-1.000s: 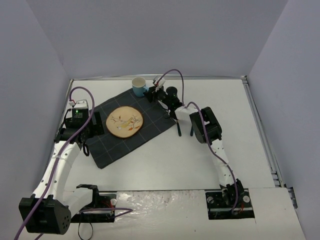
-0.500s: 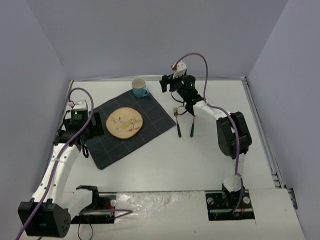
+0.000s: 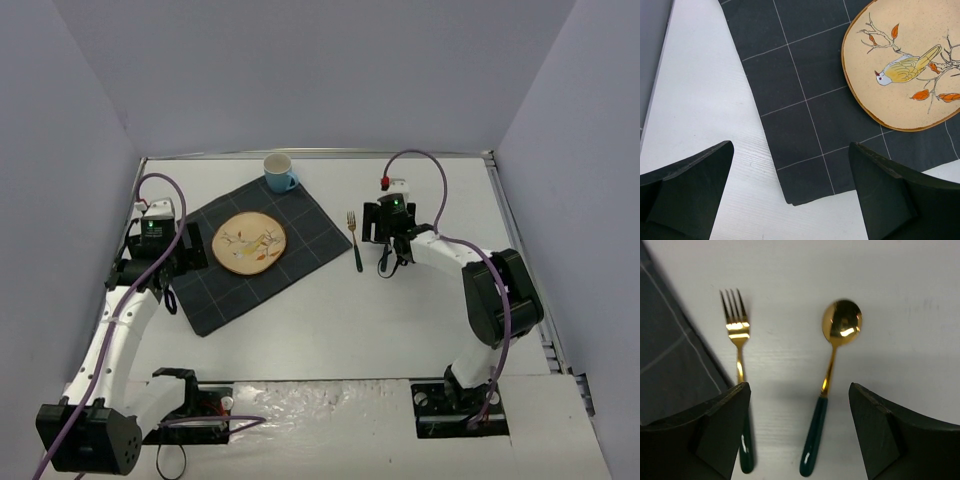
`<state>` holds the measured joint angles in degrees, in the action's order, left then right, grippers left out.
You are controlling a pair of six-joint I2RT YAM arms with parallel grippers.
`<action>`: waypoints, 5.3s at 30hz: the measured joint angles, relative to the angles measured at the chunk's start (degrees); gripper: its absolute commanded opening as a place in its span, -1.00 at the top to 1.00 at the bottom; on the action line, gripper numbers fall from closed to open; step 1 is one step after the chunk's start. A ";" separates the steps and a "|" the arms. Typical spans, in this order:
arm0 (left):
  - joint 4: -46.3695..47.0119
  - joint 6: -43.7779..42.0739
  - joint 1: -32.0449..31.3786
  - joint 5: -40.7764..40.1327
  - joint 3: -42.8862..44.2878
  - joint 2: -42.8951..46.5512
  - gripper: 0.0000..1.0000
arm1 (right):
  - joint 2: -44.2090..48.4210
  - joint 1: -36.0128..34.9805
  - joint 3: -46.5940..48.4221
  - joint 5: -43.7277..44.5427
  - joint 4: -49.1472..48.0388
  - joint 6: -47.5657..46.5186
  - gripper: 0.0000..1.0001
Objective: Set the dinner table for one person
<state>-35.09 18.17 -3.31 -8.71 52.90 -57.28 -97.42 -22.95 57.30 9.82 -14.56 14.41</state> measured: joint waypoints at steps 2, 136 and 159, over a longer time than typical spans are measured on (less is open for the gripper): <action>-0.01 0.00 0.00 0.11 0.00 0.00 -0.94 | 0.20 0.35 -2.40 0.72 1.89 1.74 -0.38; -0.18 0.02 0.02 0.94 0.00 0.00 -0.94 | -21.69 -10.91 14.98 -15.30 -6.01 -20.31 0.33; -0.20 0.04 0.07 1.01 0.00 0.00 -0.94 | -0.88 -4.10 1.63 -6.98 0.00 -5.01 0.07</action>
<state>-35.29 18.22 -3.25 -7.70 52.90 -57.28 -98.30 -27.05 58.93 2.84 -14.55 9.40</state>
